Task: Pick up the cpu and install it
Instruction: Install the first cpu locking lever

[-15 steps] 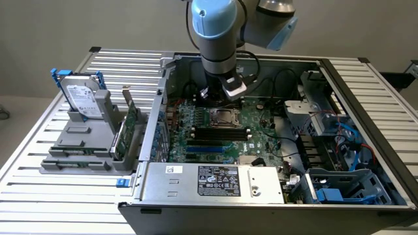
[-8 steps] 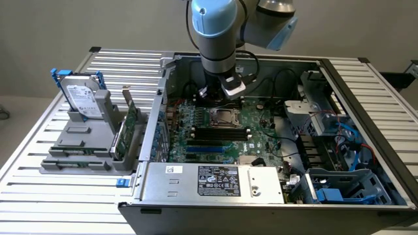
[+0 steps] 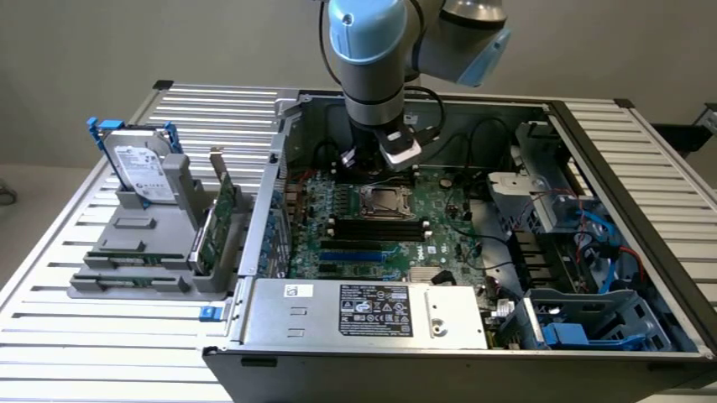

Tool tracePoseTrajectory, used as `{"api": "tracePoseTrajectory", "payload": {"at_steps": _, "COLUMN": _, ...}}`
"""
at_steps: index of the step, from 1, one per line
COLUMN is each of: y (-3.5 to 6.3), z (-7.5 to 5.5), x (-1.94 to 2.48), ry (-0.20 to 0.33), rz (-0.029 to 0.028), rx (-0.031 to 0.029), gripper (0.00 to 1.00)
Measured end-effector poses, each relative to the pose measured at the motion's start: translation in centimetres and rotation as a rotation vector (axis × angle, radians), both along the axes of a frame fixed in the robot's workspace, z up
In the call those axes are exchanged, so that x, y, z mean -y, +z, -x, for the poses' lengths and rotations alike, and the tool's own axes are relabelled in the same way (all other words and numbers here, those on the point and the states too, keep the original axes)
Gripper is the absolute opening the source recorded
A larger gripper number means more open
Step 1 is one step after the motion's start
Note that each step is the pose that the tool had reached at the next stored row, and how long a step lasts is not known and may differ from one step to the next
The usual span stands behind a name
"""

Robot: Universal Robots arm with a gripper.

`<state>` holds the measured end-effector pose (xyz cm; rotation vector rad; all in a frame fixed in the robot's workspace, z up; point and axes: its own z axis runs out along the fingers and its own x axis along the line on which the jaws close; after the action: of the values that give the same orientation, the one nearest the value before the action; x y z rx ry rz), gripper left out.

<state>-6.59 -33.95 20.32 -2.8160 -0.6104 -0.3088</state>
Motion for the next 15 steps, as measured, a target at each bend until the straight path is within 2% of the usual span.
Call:
{"api": "tracePoseTrajectory", "payload": {"at_steps": 9, "y": 0.00, "z": 0.00, "x": 0.00, "ry": 0.000, "rz": 0.0026, "rx": 0.0000, "gripper": 0.11}}
{"api": "tracePoseTrajectory", "payload": {"at_steps": 11, "y": -0.03, "z": 0.00, "x": 0.00, "ry": 0.000, "rz": 0.0054, "rx": 0.0000, "gripper": 0.11}}
{"api": "tracePoseTrajectory", "payload": {"at_steps": 15, "y": -0.09, "z": -0.02, "x": 0.00, "ry": 0.000, "rz": 0.0057, "rx": 0.0000, "gripper": 0.11}}
